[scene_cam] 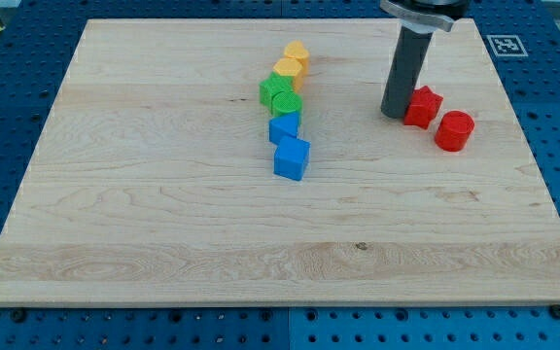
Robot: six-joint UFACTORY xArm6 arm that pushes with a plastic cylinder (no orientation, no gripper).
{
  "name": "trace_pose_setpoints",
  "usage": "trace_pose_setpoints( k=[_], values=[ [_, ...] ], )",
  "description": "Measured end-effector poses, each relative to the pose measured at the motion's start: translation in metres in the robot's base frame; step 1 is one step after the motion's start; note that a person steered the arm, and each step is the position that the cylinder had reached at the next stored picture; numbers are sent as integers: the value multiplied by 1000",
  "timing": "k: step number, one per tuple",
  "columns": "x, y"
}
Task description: Move your arm closer to the green star
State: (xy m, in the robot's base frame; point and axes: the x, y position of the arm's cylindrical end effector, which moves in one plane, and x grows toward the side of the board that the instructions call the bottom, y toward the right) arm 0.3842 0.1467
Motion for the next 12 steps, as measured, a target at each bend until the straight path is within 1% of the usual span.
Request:
trace_pose_setpoints(
  k=[1,3,5,12],
  values=[
    [0,11],
    [0,9],
    [0,-48],
    [6,-49]
  ],
)
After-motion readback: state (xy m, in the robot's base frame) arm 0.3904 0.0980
